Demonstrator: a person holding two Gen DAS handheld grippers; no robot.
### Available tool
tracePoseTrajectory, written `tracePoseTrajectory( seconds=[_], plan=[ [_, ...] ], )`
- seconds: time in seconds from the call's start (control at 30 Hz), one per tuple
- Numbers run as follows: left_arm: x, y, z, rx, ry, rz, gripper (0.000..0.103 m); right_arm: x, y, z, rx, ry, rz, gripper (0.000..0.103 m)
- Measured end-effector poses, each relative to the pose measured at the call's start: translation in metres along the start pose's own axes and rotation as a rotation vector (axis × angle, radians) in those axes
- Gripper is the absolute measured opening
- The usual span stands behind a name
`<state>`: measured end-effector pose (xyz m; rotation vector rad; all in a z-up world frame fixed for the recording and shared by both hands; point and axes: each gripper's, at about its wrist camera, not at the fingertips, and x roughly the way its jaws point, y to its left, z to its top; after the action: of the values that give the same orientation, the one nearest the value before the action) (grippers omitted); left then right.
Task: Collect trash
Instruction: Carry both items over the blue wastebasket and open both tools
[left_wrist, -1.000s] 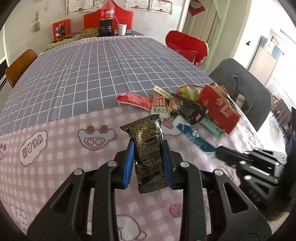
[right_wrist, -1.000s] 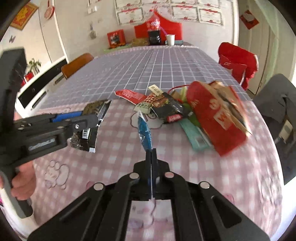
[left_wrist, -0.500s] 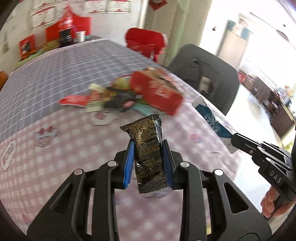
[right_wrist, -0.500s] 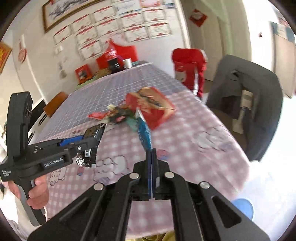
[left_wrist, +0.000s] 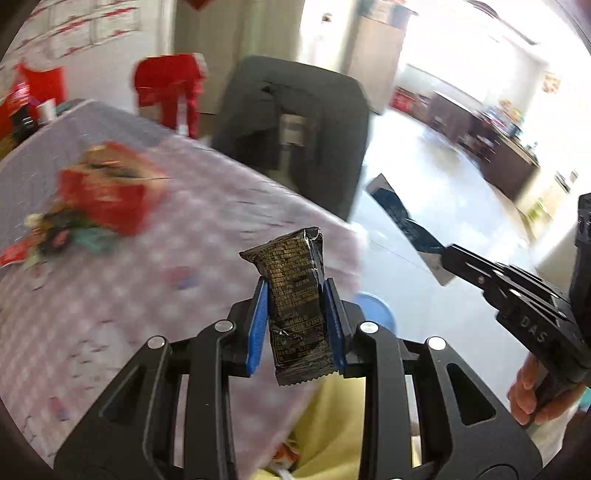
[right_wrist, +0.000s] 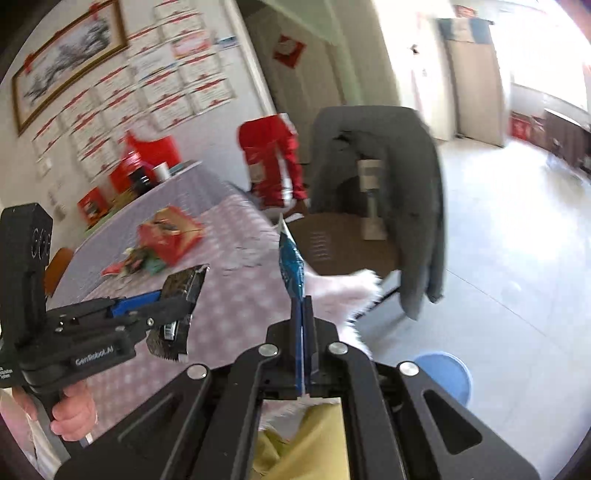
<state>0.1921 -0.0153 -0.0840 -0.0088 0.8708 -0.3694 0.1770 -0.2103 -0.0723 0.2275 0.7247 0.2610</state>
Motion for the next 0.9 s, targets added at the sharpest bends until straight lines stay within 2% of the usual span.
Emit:
tracePoseTrajectory(
  seconds=[0.2,0.43,0.67,0.8,0.83,0.87,0.9],
  plan=[
    [0.037,-0.06,0.006,0.102,0.08,-0.09,0.029,-0.014,-0.057,-0.015,0.119,-0.01,-0.076,0.002],
    [0.085,-0.121,0.008,0.211,0.172,-0.154,0.029,-0.024,-0.117,-0.036,0.242,0.001,-0.166,0.002],
    [0.126,-0.159,0.015,0.273,0.248,-0.187,0.029,-0.032,-0.158,-0.052,0.328,0.019,-0.25,0.002],
    [0.135,-0.171,0.022,0.293,0.242,-0.204,0.033,-0.037,-0.173,-0.061,0.36,0.024,-0.28,0.002],
    [0.137,-0.173,0.024,0.291,0.226,-0.197,0.046,-0.039,-0.176,-0.063,0.368,0.026,-0.288,0.002],
    [0.137,-0.174,0.025,0.29,0.214,-0.19,0.073,-0.039,-0.18,-0.066,0.376,0.031,-0.296,0.002],
    [0.136,-0.174,0.025,0.284,0.189,-0.18,0.076,-0.04,-0.182,-0.068,0.382,0.033,-0.299,0.002]
  ],
)
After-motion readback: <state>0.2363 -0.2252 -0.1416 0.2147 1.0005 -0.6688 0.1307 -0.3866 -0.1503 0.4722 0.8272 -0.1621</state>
